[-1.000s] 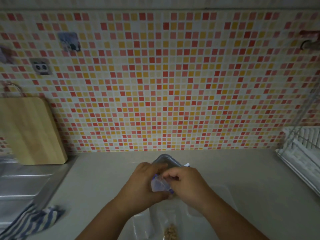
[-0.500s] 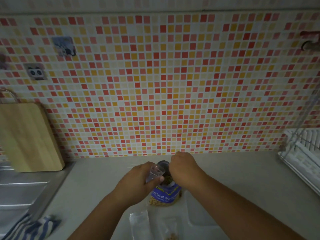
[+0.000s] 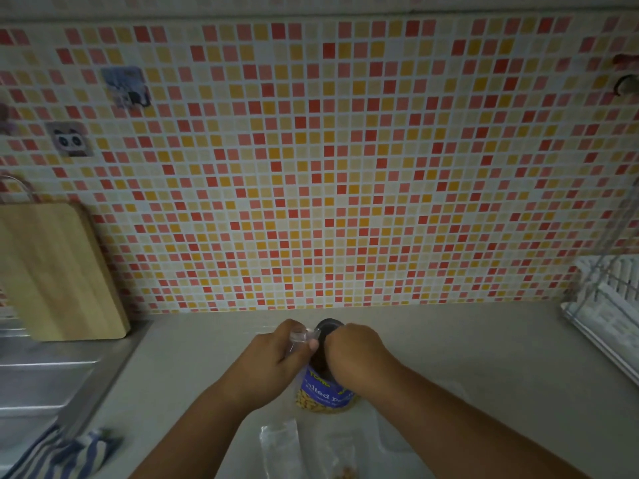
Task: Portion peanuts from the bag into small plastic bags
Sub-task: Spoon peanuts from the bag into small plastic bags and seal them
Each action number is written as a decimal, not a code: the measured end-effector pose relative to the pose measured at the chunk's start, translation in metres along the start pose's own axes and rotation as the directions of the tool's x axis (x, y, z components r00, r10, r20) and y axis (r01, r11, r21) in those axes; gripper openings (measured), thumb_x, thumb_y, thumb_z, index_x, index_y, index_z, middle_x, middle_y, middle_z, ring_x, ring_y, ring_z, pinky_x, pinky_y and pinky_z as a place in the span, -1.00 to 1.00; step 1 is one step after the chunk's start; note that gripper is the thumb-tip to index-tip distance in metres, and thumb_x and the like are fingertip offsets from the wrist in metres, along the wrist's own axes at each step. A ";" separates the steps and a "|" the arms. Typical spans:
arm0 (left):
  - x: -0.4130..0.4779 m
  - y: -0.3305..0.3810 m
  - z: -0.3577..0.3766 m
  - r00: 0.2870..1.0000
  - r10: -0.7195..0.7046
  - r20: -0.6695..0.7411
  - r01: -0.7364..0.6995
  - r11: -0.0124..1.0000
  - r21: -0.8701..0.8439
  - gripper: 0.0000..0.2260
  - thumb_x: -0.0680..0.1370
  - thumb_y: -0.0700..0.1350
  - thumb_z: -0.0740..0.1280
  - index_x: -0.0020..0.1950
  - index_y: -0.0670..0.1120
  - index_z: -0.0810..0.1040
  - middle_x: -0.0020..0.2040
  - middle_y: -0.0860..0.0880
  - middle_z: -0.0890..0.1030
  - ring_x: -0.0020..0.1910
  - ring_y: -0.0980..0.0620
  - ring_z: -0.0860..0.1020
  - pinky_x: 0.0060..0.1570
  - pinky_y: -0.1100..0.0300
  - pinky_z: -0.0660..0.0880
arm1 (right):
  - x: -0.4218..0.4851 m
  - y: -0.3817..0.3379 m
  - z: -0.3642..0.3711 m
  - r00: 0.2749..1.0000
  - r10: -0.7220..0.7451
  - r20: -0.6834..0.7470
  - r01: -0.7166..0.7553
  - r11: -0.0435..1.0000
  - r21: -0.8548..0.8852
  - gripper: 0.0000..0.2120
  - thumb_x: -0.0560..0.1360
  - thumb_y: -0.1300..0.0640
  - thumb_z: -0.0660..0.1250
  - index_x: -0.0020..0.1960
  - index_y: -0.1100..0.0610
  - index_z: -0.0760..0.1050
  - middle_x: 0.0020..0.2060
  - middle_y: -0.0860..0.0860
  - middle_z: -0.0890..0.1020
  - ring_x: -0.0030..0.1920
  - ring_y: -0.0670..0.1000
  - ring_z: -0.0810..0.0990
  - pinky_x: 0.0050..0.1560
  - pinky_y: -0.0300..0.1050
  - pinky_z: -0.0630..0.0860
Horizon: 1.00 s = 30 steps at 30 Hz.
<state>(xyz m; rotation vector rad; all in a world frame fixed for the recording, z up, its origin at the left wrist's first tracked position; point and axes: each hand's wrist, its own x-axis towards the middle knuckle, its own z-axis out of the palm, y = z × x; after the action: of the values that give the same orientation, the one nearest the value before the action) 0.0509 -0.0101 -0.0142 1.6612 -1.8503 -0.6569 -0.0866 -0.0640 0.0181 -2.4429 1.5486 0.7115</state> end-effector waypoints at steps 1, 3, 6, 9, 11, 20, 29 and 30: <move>0.000 -0.001 0.000 1.000 0.000 0.005 0.001 1.000 -0.010 -0.61 0.44 0.33 0.07 0.06 0.11 0.43 -0.18 0.07 0.65 -0.19 0.19 0.58 -0.14 0.18 0.54 | 0.000 -0.003 0.001 0.998 0.028 0.056 -0.031 0.998 0.054 -0.61 0.54 0.06 0.25 0.31 0.20 0.40 0.29 0.14 0.49 0.28 0.14 0.47 0.27 -0.05 0.40; -0.001 0.000 -0.001 1.000 0.002 0.012 -0.002 1.000 -0.026 -0.63 0.45 0.30 0.08 0.06 0.10 0.44 -0.19 0.04 0.65 -0.19 0.22 0.57 -0.14 0.19 0.53 | 0.006 -0.006 0.000 0.987 0.079 0.138 -0.102 0.981 0.165 -0.57 0.55 0.03 0.24 0.35 0.19 0.36 0.34 0.13 0.44 0.33 0.13 0.44 0.31 -0.06 0.37; -0.001 0.000 -0.003 1.000 0.000 0.015 0.001 0.999 -0.044 -0.64 0.47 0.29 0.08 0.06 0.09 0.44 -0.15 0.03 0.66 -0.17 0.18 0.59 -0.10 0.15 0.53 | 0.013 -0.005 0.000 0.981 0.088 0.175 -0.146 0.925 0.352 -0.72 0.54 0.04 0.24 0.15 0.20 0.46 0.29 0.14 0.48 0.27 0.13 0.49 0.26 -0.04 0.42; -0.001 -0.003 -0.002 1.000 0.002 0.016 -0.001 0.999 -0.042 -0.69 0.52 0.25 0.10 0.06 0.09 0.43 -0.14 0.01 0.65 -0.15 0.15 0.59 -0.08 0.10 0.53 | 0.016 0.006 0.012 0.979 0.196 0.050 -0.193 0.831 0.522 -0.55 0.43 -0.03 0.37 0.23 0.17 0.47 0.17 0.11 0.56 0.14 0.14 0.56 0.08 -0.06 0.47; 0.000 -0.004 -0.003 0.999 -0.010 0.030 0.012 0.998 -0.055 -0.67 0.51 0.28 0.10 0.07 0.09 0.44 -0.10 0.02 0.64 -0.11 0.13 0.58 -0.05 0.10 0.53 | 0.013 0.016 0.019 0.957 0.279 -0.079 -0.182 0.789 0.586 -0.62 0.43 -0.02 0.38 0.15 0.18 0.51 0.00 0.08 0.61 -0.02 0.11 0.58 -0.05 -0.09 0.48; 0.002 -0.001 -0.021 0.991 -0.021 -0.129 0.011 0.997 -0.074 -0.76 0.46 0.22 0.29 0.05 0.15 0.48 -0.04 0.21 0.58 -0.07 0.24 0.52 -0.14 0.36 0.40 | 0.008 0.060 0.007 0.984 0.159 0.082 -0.175 0.951 0.257 -0.71 0.52 0.22 0.20 0.20 0.19 0.53 -0.06 0.08 0.50 -0.03 0.04 0.49 0.06 -0.14 0.42; 0.015 0.006 -0.011 0.994 0.100 0.046 -0.109 0.863 0.493 -0.39 0.28 0.43 0.07 0.24 0.19 0.38 0.16 0.14 0.55 0.10 0.06 0.41 0.08 0.15 0.38 | -0.029 0.092 -0.001 0.950 0.270 -0.159 -0.081 0.703 0.706 -0.73 0.52 0.20 0.20 0.09 0.26 0.61 0.03 0.17 0.68 -0.13 -0.01 0.55 0.01 -0.17 0.49; 0.017 0.007 -0.009 0.994 0.097 0.057 -0.112 0.842 0.528 -0.40 0.31 0.41 0.09 0.26 0.18 0.37 0.18 0.12 0.54 0.13 0.04 0.41 0.10 0.13 0.38 | -0.032 0.094 -0.006 0.952 0.271 -0.141 -0.097 0.706 0.702 -0.73 0.53 0.20 0.20 0.09 0.25 0.61 0.04 0.14 0.68 -0.07 0.01 0.59 0.07 -0.16 0.49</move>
<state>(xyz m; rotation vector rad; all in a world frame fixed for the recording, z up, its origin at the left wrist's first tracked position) 0.0510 -0.0262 -0.0015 1.8632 -2.2664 -0.1120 -0.1791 -0.0831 0.0491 -1.8508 1.7434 -0.1646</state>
